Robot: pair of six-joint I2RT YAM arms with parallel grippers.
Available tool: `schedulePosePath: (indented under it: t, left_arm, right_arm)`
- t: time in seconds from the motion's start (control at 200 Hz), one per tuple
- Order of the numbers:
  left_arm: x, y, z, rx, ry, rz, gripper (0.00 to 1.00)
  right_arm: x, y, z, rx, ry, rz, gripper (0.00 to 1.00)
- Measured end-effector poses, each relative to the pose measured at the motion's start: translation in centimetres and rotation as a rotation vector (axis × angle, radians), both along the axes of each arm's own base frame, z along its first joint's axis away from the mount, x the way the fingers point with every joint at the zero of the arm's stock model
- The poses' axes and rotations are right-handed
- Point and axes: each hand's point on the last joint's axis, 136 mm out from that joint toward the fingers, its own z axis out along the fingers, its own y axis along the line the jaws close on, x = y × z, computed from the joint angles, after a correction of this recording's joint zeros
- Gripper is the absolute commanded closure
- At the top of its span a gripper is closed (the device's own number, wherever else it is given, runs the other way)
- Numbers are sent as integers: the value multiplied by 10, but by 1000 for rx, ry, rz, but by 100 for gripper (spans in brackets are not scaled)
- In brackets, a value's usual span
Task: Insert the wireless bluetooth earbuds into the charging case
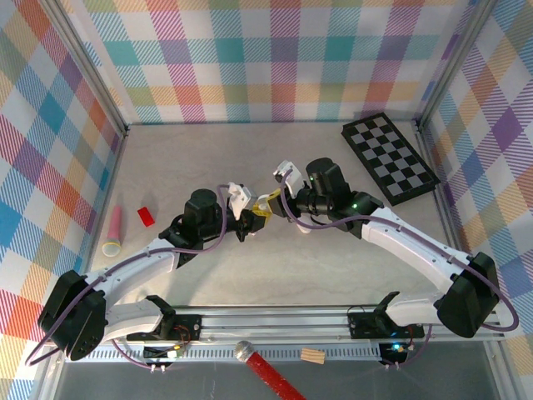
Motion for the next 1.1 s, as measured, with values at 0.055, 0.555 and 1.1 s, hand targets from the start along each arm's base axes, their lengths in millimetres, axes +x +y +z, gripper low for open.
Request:
schedulePosePath:
  t: [0.055, 0.555, 1.1]
  left_arm:
    - [0, 0, 1, -4, 0, 1, 100]
    - [0, 0, 2, -23, 32, 0, 100]
    - [2, 2, 4, -34, 32, 8, 100]
  right_arm:
    - [0, 0, 0, -1, 1, 1, 80]
    - [-10, 3, -4, -19, -32, 86, 77]
    - [-7, -8, 9, 12, -44, 43, 38]
